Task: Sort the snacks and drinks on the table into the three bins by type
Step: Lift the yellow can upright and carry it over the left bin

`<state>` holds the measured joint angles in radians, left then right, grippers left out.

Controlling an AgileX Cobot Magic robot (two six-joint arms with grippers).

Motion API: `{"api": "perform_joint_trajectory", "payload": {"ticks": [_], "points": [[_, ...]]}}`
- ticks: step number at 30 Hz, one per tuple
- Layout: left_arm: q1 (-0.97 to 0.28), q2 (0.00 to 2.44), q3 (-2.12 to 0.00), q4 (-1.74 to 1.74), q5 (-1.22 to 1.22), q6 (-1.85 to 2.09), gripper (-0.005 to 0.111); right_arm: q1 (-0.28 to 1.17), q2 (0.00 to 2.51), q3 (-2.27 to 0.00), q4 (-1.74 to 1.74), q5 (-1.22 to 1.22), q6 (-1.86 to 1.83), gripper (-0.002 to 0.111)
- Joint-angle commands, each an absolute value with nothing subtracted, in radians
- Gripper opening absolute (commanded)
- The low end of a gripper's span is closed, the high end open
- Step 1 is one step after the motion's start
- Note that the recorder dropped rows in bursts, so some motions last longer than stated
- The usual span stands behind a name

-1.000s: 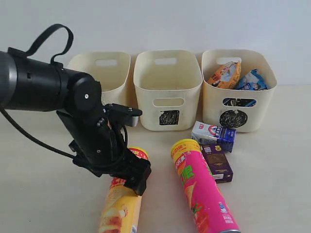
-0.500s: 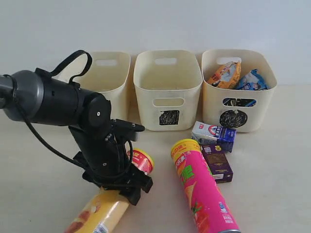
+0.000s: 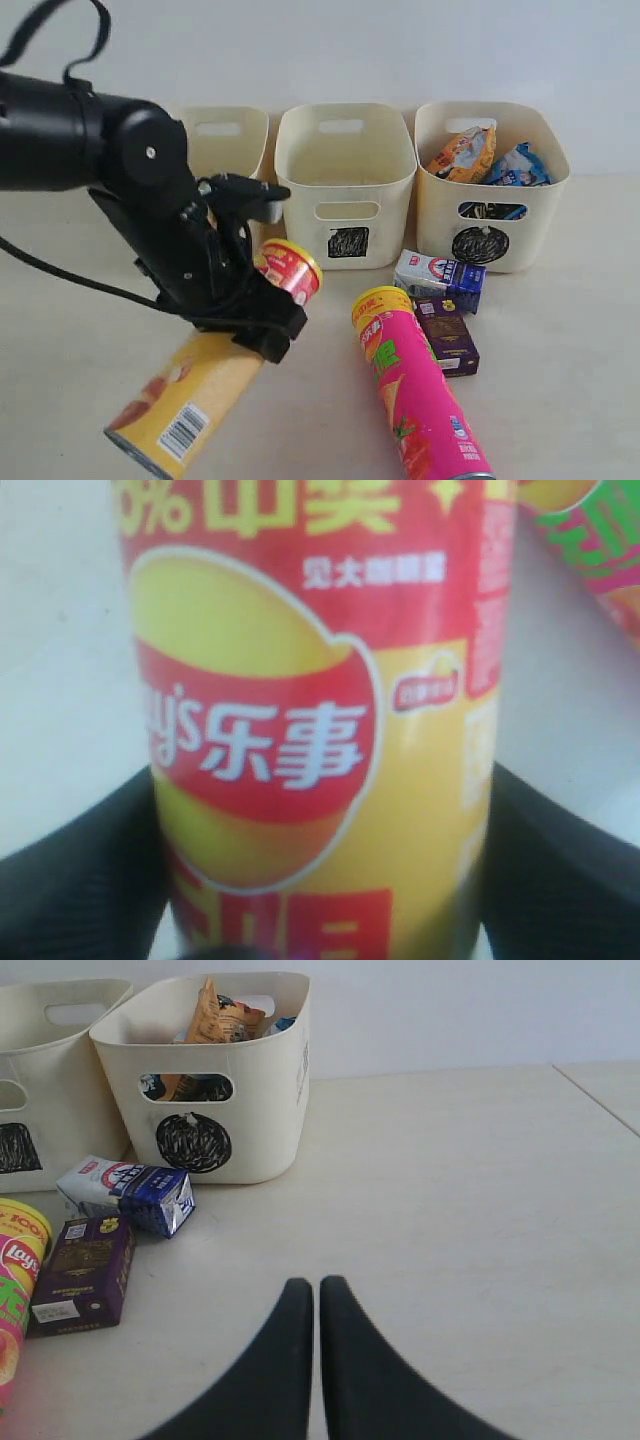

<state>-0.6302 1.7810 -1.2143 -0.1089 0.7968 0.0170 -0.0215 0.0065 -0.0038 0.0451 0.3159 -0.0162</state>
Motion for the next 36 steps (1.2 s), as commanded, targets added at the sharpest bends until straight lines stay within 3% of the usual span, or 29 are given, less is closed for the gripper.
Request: {"api": "perform_joint_trajectory", "payload": {"ticks": [1,11,21,36], "points": [[-0.622,1.667,-1.246,-0.114,0.827,0.035,0.004,-0.02,0.0,0.0,0.047,0.304,-0.017,0.0],[-0.502,1.532,-1.329,-0.114,0.69,0.106,0.004,-0.02,0.0,0.0,0.047,0.304,-0.017,0.0],[-0.383,1.541,-1.343,-0.114,0.341,0.152,0.004,-0.02,0.0,0.0,0.047,0.304,-0.017,0.0],[-0.285,1.822,-1.452,-0.116,0.024,0.15,0.004,-0.02,0.0,0.0,0.047,0.304,-0.017,0.0]]}}
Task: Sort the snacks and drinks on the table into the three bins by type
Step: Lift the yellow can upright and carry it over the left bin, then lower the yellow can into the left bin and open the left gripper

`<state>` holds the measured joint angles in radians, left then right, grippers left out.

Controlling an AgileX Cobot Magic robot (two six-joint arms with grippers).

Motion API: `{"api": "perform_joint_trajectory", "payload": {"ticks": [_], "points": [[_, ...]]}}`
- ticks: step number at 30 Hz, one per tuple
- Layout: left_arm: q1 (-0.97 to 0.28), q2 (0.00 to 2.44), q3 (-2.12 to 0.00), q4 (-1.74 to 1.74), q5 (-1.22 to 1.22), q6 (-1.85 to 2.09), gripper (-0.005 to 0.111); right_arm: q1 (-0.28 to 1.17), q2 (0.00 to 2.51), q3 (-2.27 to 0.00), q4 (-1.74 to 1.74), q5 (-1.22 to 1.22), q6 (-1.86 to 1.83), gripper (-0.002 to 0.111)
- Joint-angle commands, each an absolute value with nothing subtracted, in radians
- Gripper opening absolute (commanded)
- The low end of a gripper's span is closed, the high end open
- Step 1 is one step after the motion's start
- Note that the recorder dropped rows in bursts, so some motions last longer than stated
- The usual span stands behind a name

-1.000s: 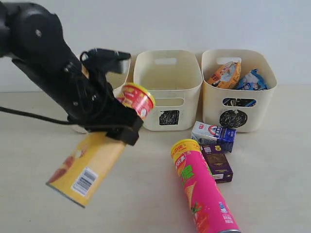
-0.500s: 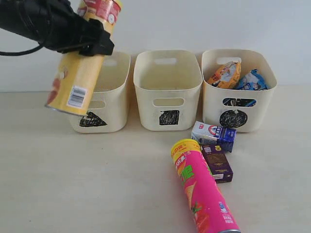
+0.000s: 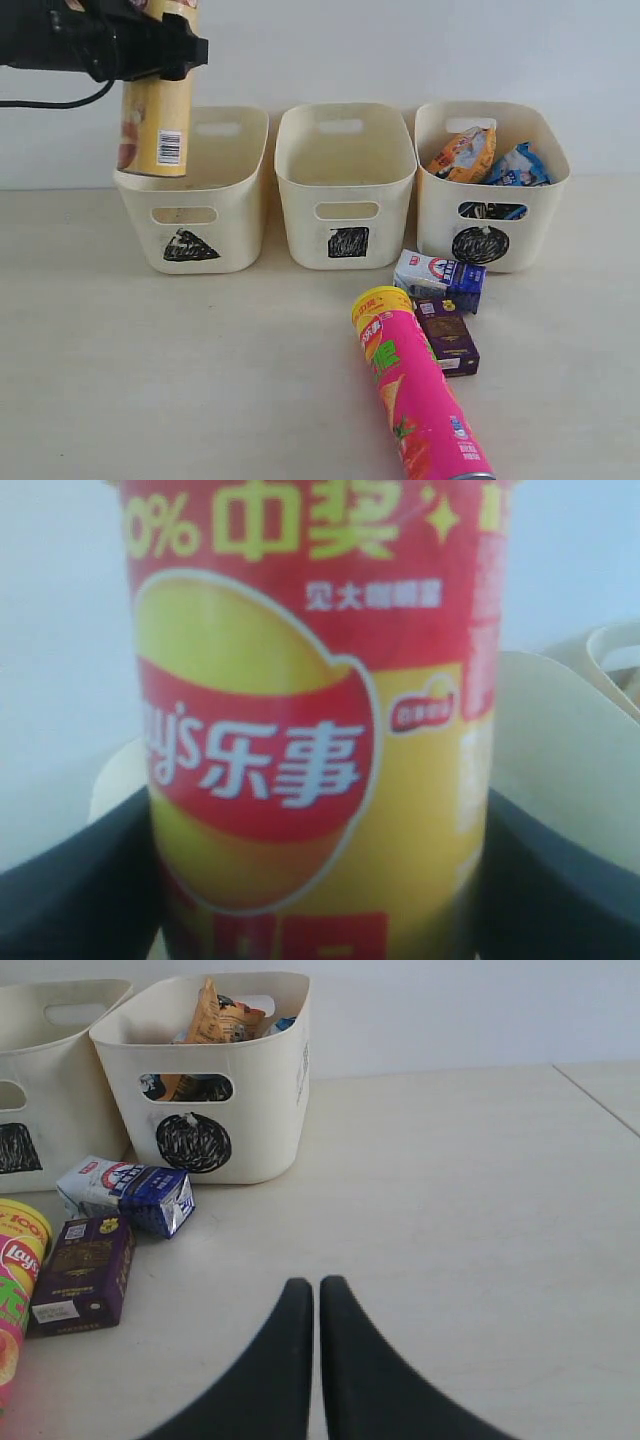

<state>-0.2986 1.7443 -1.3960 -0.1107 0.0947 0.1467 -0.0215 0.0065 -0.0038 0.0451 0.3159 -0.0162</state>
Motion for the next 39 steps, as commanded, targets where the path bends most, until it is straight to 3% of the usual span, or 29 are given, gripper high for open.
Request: {"api": "perform_joint_trajectory", "payload": {"ticks": [1,20,22,30,35,39], "points": [[-0.283,1.848,-1.471,-0.116,0.019,0.15,0.004,-0.02,0.0,0.0,0.047,0.304,-0.017,0.0],[-0.274,2.172,-1.659,-0.149,0.0,0.12,0.006,-0.02,0.0,0.0,0.047,0.304,-0.017,0.0],[-0.274,2.172,-1.659,-0.149,0.008,0.12,0.013,-0.02,0.0,0.0,0.047,0.304,-0.016,0.0],[-0.274,2.172,-1.659,-0.149,0.016,0.12,0.075,-0.02,0.0,0.0,0.047,0.304,-0.016,0.0],[-0.274,2.172,-1.659,-0.149,0.018,0.12,0.092,-0.02,0.0,0.0,0.042,0.304,-0.016,0.0],[-0.274,2.16,-1.659,-0.149,0.031,0.12,0.094,-0.02,0.0,0.0,0.042,0.294,-0.016,0.0]]}}
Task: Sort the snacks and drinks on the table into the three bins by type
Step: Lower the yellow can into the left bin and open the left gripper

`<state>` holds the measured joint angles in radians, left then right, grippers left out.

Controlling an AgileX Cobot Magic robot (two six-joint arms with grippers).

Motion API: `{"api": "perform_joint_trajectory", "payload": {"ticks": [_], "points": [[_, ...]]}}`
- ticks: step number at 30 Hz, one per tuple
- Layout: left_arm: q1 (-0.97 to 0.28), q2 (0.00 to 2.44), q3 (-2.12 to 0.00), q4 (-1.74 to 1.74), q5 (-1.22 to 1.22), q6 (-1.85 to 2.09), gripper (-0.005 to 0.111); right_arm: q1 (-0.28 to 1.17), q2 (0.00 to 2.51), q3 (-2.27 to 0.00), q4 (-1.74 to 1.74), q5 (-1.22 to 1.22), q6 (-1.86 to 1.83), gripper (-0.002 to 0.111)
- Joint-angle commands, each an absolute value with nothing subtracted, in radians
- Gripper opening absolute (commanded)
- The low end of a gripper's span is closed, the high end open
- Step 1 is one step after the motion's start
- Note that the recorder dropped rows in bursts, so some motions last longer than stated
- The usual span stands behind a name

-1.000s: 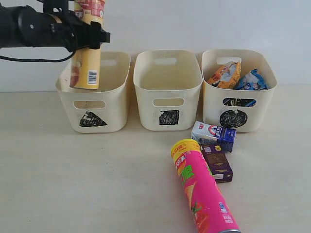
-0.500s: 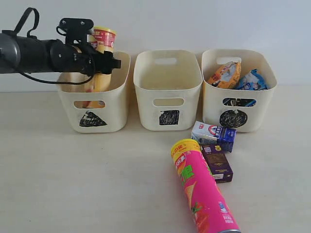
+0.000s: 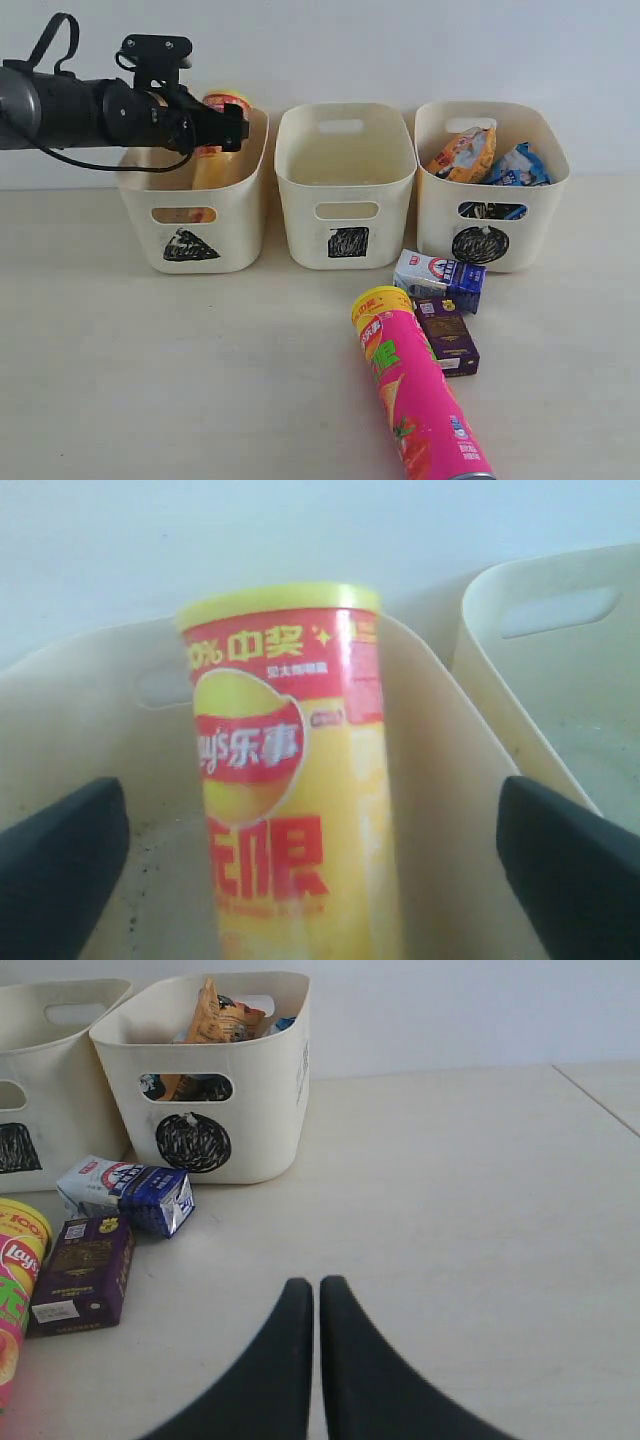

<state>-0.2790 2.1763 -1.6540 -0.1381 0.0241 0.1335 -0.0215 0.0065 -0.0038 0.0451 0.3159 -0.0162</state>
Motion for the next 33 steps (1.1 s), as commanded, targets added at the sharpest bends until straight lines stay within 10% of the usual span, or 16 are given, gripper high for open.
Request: {"api": "perform_joint_trajectory", "payload": {"ticks": [1,10,17,33], "points": [[-0.274,2.154,-1.659,-0.149,0.035,0.12,0.094,-0.02,0.0,0.0,0.042,0.286,-0.016,0.0],[-0.274,2.033,-1.659,-0.141,0.175,0.132,0.087,-0.02,0.0,0.0,0.042,0.28,-0.014,0.0],[-0.274,1.941,-1.659,-0.09,0.395,0.132,0.003,-0.02,0.0,0.0,0.042,0.28,-0.014,0.0],[-0.279,1.722,-1.45,-0.089,0.577,0.113,0.004,-0.02,0.0,0.0,0.042,0.28,-0.014,0.0]]}}
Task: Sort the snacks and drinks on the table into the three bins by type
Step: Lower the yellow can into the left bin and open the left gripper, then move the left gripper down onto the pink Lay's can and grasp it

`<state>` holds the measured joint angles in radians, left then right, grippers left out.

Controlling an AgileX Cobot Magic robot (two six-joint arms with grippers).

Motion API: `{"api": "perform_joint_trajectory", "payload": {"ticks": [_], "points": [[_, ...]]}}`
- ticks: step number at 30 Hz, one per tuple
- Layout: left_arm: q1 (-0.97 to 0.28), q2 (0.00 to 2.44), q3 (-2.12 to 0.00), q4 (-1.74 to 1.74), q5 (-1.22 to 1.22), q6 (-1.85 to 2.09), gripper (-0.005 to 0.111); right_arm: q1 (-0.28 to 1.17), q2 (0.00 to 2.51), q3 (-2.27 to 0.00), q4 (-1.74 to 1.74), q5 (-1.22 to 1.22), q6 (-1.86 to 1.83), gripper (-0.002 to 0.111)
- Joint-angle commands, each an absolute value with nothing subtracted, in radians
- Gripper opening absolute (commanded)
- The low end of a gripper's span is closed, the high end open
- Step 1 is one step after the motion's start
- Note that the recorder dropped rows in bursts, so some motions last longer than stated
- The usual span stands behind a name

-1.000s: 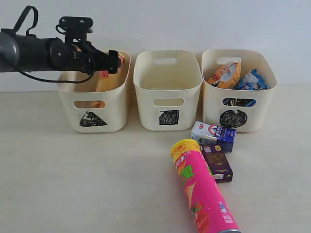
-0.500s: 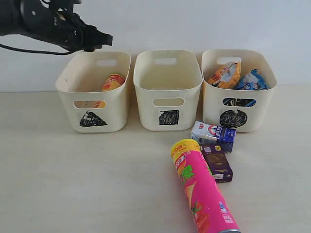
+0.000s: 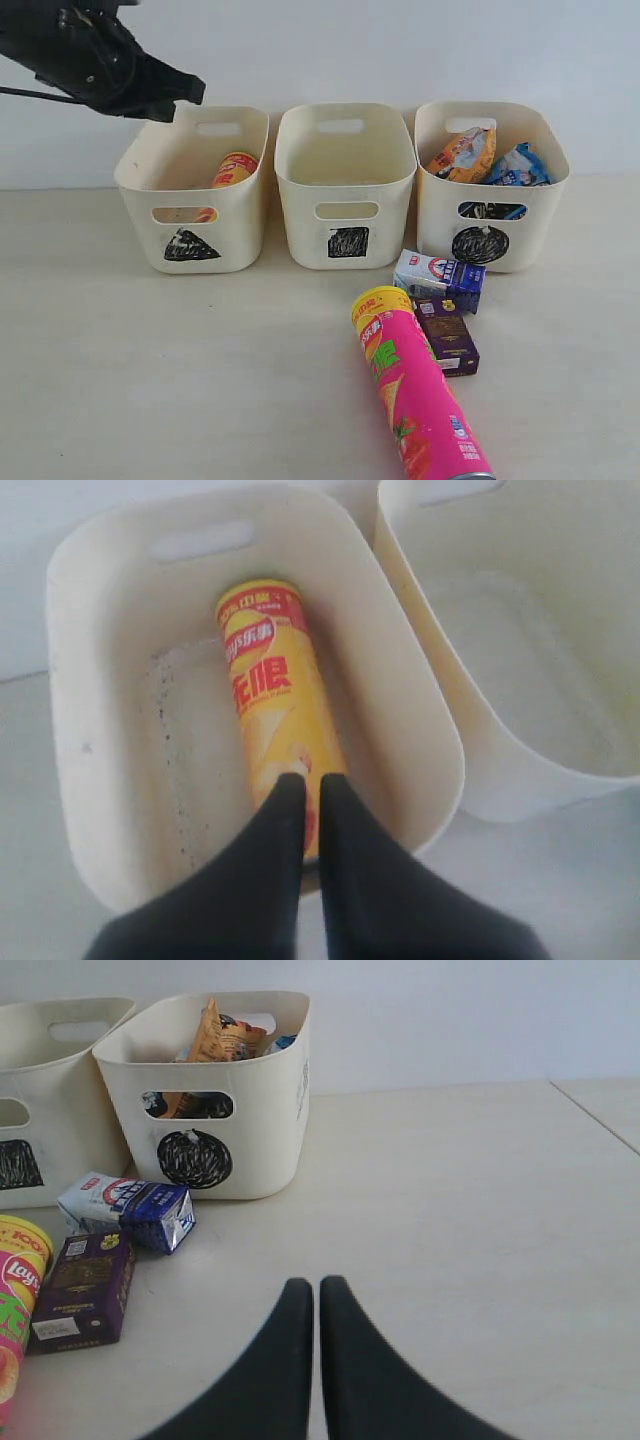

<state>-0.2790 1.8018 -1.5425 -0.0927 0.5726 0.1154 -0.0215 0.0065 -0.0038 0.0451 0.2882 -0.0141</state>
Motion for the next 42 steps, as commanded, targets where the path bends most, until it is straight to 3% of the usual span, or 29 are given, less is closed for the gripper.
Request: {"api": "perform_joint_trajectory", "payload": {"ticks": [1,8,21,30,34,36,38,42], "points": [[-0.279,1.699,-1.422,-0.089,0.577,0.114,0.004,-0.02,0.0,0.0,0.042,0.28,-0.014,0.0],[-0.326,1.542,-1.234,-0.116,0.577,0.15,0.004,-0.02,0.0,0.0,0.042,0.28,-0.014,0.0],[-0.689,1.498,-1.176,-0.235,0.665,0.126,0.004,-0.02,0.0,0.0,0.042,0.28,-0.014,0.0],[-0.884,1.654,-1.176,-0.385,0.691,0.207,0.004,-0.02,0.0,0.0,0.042,0.28,-0.014,0.0],[-0.897,1.712,-1.225,-0.385,0.782,0.207,0.03,-0.02,0.0,0.0,0.042,0.28,-0.014,0.0],[-0.897,1.734,-1.238,-0.43,0.743,0.195,0.073,-0.02,0.0,0.0,0.042,0.28,-0.014,0.0],[-0.897,1.747,-1.238,-0.469,0.695,0.195,0.094,-0.02,0.0,0.0,0.042,0.28,-0.014,0.0],[-0.897,1.8,-1.243,-0.313,0.598,-0.096,0.096,-0.02,0.0,0.0,0.042,0.277,-0.014,0.0]]}}
